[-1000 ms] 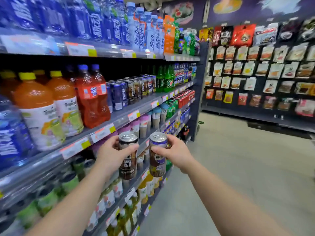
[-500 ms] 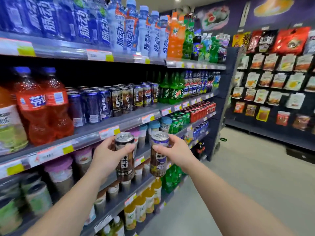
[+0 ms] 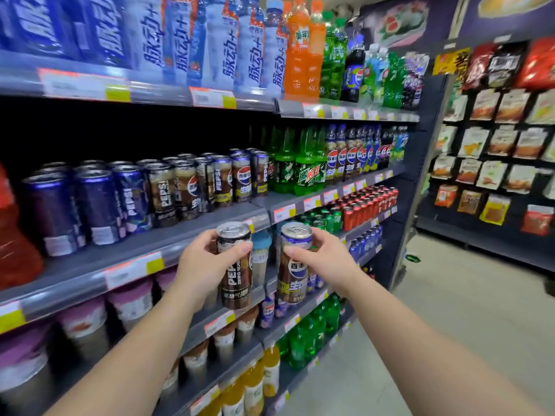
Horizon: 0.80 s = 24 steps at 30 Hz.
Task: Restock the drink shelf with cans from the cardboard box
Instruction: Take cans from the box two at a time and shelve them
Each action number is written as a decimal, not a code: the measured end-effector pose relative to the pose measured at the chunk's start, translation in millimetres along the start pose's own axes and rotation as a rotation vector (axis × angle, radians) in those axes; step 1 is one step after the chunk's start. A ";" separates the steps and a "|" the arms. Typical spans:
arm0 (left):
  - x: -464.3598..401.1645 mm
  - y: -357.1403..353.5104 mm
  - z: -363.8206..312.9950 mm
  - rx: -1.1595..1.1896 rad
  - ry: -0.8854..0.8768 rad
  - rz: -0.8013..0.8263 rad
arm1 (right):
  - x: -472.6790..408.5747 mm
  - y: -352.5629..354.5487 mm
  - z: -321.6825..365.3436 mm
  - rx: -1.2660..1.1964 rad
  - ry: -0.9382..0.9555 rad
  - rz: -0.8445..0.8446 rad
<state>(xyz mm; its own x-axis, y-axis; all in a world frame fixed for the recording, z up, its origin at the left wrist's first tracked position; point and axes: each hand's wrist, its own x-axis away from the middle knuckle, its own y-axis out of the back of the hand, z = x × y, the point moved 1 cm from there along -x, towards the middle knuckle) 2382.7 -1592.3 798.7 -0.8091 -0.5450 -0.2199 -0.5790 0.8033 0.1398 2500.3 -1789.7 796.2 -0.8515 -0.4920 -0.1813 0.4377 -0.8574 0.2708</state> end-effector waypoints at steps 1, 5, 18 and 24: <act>-11.0 -7.8 -2.4 0.012 -0.005 0.007 | -11.2 6.0 1.1 0.014 0.005 0.002; -56.4 -33.7 -15.2 0.011 -0.055 0.019 | -62.8 28.9 2.1 0.055 0.051 -0.040; -178.2 -86.9 -51.4 -0.038 -0.178 -0.150 | -214.4 70.1 19.1 0.009 0.158 -0.014; -234.3 -117.4 -54.3 -0.043 -0.143 -0.276 | -288.0 80.2 17.9 -0.006 0.228 0.059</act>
<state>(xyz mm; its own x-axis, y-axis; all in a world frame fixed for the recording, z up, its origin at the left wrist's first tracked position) 2634.8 -1572.0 886.3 -0.6004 -0.6991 -0.3884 -0.7808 0.6173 0.0959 2775.4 -1714.0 887.0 -0.7376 -0.5621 -0.3741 0.4872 -0.8267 0.2814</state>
